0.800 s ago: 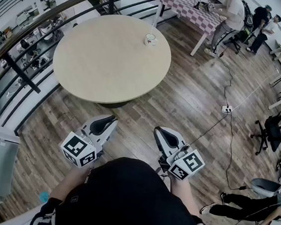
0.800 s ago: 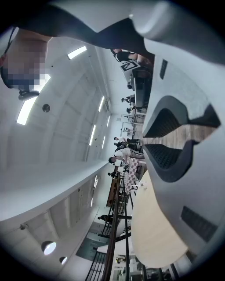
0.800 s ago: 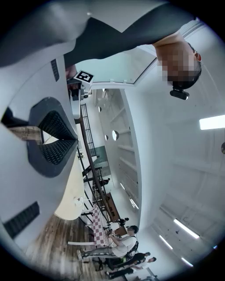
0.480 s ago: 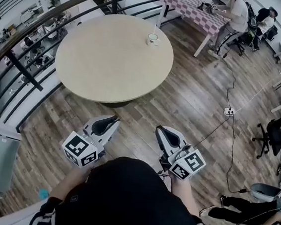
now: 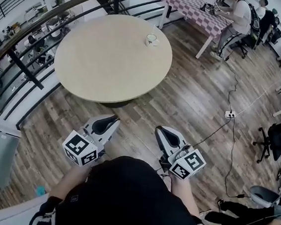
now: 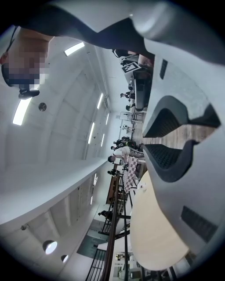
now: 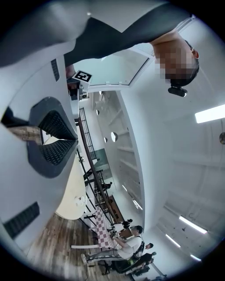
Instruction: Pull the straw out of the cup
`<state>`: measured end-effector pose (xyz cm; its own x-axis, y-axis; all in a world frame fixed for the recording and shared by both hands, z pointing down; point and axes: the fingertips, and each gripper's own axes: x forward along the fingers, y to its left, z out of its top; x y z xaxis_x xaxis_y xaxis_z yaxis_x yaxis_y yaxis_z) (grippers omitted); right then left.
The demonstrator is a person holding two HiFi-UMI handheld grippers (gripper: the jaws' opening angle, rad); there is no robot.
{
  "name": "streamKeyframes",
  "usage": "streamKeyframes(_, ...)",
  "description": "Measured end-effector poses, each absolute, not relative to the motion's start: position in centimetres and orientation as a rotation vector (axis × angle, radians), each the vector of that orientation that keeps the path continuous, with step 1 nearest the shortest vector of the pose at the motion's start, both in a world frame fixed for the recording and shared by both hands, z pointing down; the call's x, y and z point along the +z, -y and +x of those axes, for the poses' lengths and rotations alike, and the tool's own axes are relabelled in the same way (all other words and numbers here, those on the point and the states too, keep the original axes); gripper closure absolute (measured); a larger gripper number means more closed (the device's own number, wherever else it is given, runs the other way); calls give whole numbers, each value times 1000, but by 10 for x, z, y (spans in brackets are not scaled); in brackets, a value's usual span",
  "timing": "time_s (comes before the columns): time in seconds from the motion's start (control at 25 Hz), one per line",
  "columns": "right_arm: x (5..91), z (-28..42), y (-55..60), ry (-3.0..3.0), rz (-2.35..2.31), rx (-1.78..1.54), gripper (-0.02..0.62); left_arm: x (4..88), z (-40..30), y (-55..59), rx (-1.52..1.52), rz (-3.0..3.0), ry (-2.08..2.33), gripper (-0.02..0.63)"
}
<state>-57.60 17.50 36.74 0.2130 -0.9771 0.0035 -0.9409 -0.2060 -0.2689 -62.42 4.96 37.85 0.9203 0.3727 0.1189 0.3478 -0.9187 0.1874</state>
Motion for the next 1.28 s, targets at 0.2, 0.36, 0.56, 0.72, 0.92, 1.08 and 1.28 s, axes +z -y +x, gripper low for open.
streamKeyframes(0.2, 368, -556, -207, -1817, -2277, -251, 572, 378, -599, -66, 202, 2912, -516, 554)
streamKeyframes(0.36, 371, -539, -240, -1781, -2292, -245, 572, 369, -581, -74, 174, 2934, -481, 554)
streamKeyframes(0.56, 379, -507, -271, -1687, -2310, -237, 572, 372, -558, -91, 230, 2960, -519, 554)
streamKeyframes(0.72, 392, -477, -276, -1638, -2318, -276, 572, 384, -527, -93, 276, 2937, -543, 554)
streamKeyframes(0.92, 410, -422, -270, -1593, -2332, -342, 572, 394, -467, -89, 285, 2901, -593, 554)
streamKeyframes(1.08, 407, -352, -257, -1543, -2357, -355, 572, 401, -402, -71, 301, 2859, -598, 554)
streamKeyframes(1.28, 408, -274, -240, -1555, -2362, -372, 572, 398, -324, -53, 312, 2870, -626, 554)
